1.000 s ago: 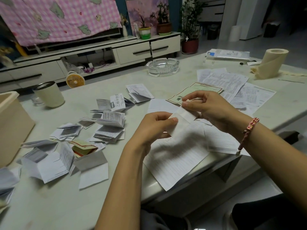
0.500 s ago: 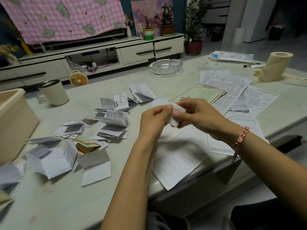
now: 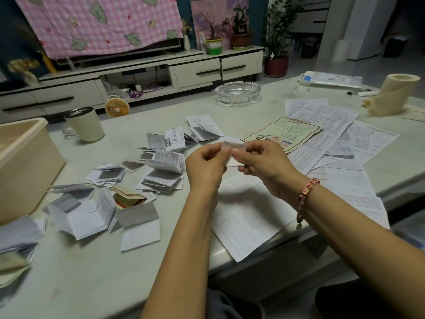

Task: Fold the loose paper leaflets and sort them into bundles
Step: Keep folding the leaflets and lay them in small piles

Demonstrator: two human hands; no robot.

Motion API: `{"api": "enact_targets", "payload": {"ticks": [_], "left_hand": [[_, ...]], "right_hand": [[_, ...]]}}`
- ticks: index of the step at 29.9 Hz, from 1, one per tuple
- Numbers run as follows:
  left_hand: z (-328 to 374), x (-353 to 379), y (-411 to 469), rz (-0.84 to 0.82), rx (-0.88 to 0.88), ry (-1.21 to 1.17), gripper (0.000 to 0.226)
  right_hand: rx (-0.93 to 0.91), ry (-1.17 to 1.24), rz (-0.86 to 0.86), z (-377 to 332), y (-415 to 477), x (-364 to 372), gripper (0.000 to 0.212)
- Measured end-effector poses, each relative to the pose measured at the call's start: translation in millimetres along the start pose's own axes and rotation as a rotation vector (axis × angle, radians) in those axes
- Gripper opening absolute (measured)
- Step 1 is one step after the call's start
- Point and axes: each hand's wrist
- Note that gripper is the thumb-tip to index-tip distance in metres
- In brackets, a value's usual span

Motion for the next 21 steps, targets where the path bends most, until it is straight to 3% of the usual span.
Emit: {"api": "enact_targets", "payload": {"ticks": [5, 12, 17, 21], "left_hand": [[-2.6, -10.4, 7.9, 0.125, 0.011, 0.014, 0.022], [-5.1, -17.8, 10.2, 0.501, 0.219, 0.125, 0.018], [-6.3, -36.7, 1.9, 0.573, 0.246, 0.14, 0.014], [-11.3, -69.1, -7.9, 0.547, 0.143, 0.057, 0.015]], "right_hand": [[-0.005, -0.039, -0.097, -2.5, 4.9, 10.8, 0.015], [0.014, -0.014, -0.172, 2.2, -6.4, 49.0, 0.019], [-0.05, -0.016, -0.144, 5.6, -12.3, 69.4, 0.02], [0.008, 0.046, -0.262, 6.3, -21.4, 83.5, 0.022]]}}
Point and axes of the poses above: each hand's wrist, its own y-axis towards the middle knuckle, its own x-axis out of the palm, z = x × y, and after that the axes turned 10 degrees about -x, right-handed
